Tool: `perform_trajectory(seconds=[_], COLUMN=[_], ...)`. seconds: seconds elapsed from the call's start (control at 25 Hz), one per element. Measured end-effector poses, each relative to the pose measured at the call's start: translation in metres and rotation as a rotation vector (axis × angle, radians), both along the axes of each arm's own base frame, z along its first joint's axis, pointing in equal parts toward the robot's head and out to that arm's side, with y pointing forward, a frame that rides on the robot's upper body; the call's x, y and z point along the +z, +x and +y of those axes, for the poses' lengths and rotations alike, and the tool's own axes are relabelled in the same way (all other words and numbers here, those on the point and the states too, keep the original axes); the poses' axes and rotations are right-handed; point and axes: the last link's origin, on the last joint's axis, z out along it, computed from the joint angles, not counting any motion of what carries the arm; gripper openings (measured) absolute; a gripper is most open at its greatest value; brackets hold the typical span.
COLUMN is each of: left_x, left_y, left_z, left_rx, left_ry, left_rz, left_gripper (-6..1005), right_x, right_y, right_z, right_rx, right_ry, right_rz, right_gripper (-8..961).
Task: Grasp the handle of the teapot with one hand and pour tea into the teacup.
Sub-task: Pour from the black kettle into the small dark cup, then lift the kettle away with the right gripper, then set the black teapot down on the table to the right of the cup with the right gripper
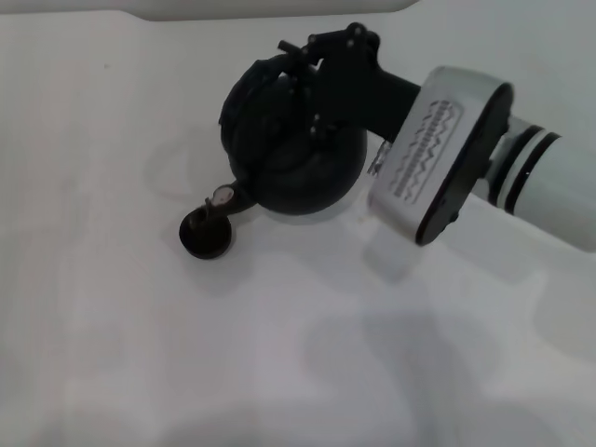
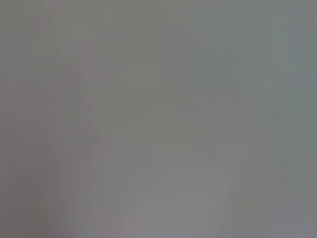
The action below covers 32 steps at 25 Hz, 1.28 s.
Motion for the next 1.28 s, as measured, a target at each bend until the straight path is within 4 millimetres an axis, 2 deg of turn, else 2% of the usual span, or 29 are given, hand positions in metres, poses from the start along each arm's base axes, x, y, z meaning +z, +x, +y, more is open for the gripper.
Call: perform_trajectory(seconds=[0.32,0.64,0.96,1.28], left_x=[0.0,-0.001,-0.001,-0.001], left_y=[0.0,0.002,0.002,0.003], left_z=[0.0,0.003,0.005,0.005], left_rx=[-0.002,-0.008,-0.011,-0.013], left_ry=[-0.001,-0.005,-0.006,-0.005], left_rz=[0.0,0.0,0.0,0.0], left_gripper=[886,886,887,887], right_x=[0.017,0.036,0.036,0.036], right_y=[0.02,0.048,0.076,0.097], right_z=[0.003,-0.012,-0.03,-0.028], right_rx=[-0.125,-0.236,-0.343,-0.42], right_ry=[0.013,0.009,-0.034,-0.057], right_rz=[0.169,0.349,0.455,0.499], right_gripper=[106,105,106,105])
